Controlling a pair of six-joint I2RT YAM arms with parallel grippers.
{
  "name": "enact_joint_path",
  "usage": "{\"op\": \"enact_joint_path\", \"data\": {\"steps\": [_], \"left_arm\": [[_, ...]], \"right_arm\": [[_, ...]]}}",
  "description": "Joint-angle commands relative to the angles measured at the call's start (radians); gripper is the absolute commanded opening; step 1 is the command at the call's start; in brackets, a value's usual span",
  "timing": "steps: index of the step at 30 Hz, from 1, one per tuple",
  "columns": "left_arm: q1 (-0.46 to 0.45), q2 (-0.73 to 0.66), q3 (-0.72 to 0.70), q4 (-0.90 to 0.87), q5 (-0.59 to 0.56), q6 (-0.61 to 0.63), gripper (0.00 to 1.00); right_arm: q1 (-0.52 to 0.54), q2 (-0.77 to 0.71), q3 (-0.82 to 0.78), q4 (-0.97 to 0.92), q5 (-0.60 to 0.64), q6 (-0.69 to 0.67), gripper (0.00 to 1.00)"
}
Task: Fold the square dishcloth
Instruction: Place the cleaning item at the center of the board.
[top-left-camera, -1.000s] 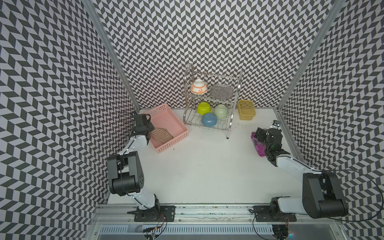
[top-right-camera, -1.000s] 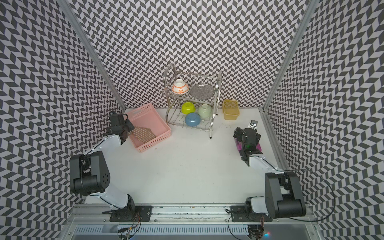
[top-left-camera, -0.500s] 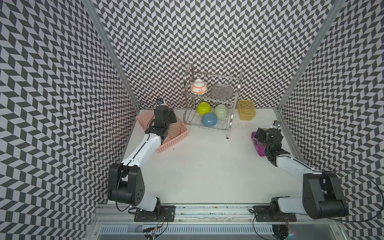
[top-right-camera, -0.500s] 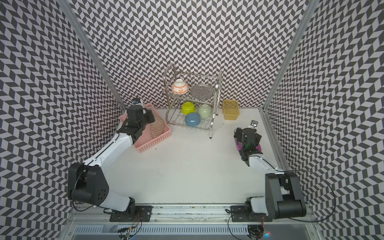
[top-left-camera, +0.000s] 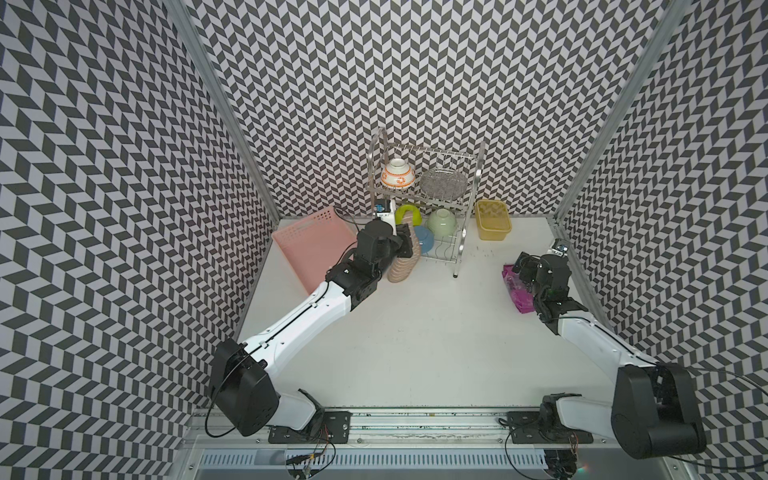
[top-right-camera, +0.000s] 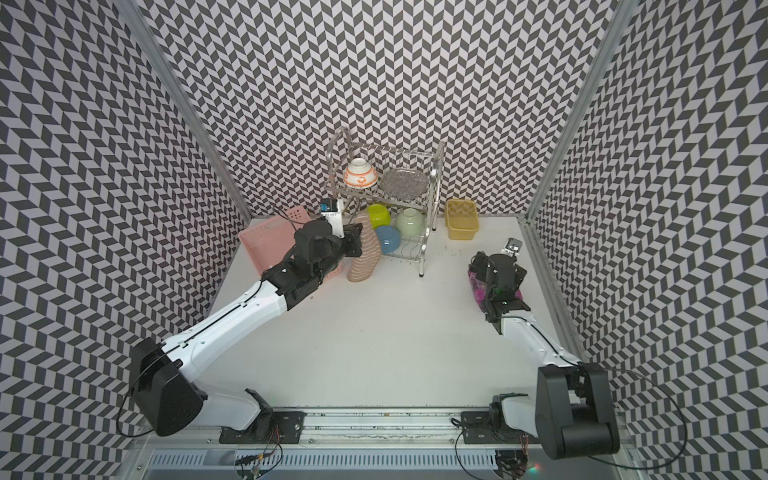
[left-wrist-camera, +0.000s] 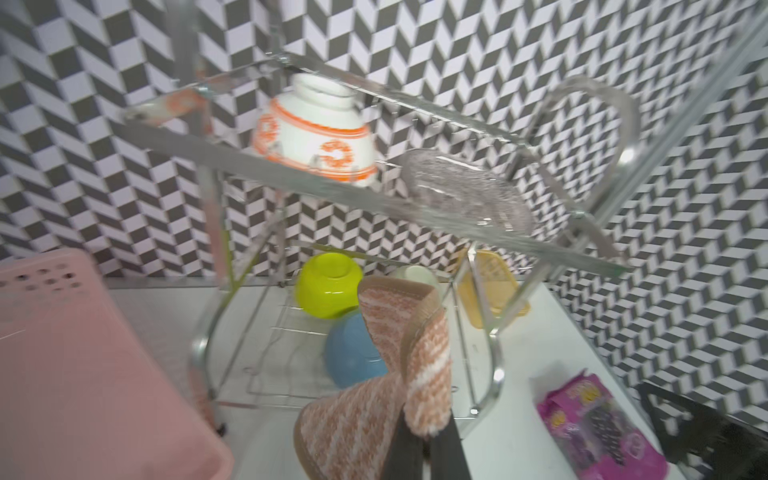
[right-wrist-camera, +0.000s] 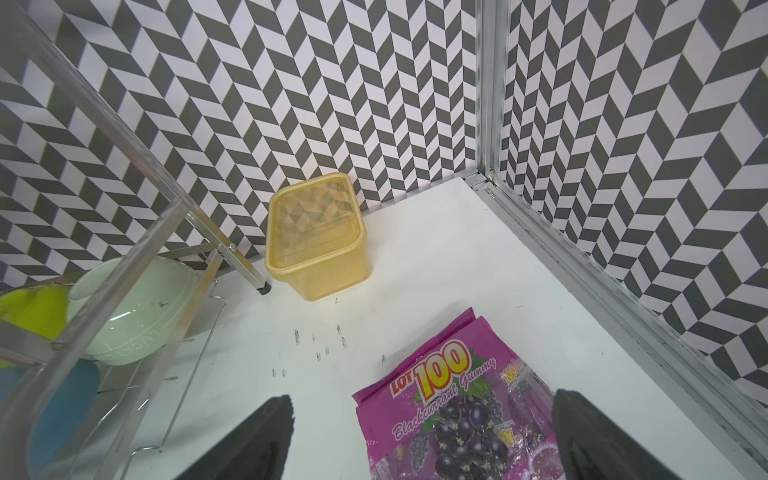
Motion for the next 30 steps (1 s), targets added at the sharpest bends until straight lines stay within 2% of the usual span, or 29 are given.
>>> {"op": "enact_joint_path", "data": {"steps": [1, 6, 16, 19, 23, 28, 30], "left_arm": [[-0.091, 0.027, 0.051, 0.057, -0.077, -0.019, 0.00], [-0.162, 0.042, -0.025, 0.108, -0.137, -0.132, 0.00], [-0.163, 0.121, -0.408, 0.267, -0.064, -0.348, 0.01], [-0.161, 0.134, -0.474, 0.275, -0.090, -0.352, 0.10], [-0.140, 0.085, -0.559, 0.284, -0.115, -0.329, 0.32], [-0.095, -0.006, -0.658, 0.317, -0.055, -0.253, 0.57], [-0.078, -0.043, -0.678, 0.298, -0.017, -0.232, 0.63]], "right_arm": [[0.008, -0.037, 0.033, -0.021, -0.028, 0.032, 1.00], [0.009, -0.049, 0.062, -0.113, -0.071, 0.087, 1.00], [0.077, 0.031, 0.124, -0.264, -0.122, 0.145, 1.00], [0.144, 0.087, 0.138, -0.297, -0.122, 0.143, 0.98], [0.254, 0.142, 0.155, -0.348, -0.128, 0.143, 0.96], [0.354, 0.149, 0.134, -0.395, -0.205, 0.171, 0.92], [0.378, 0.129, 0.114, -0.416, -0.236, 0.192, 0.91]]}}
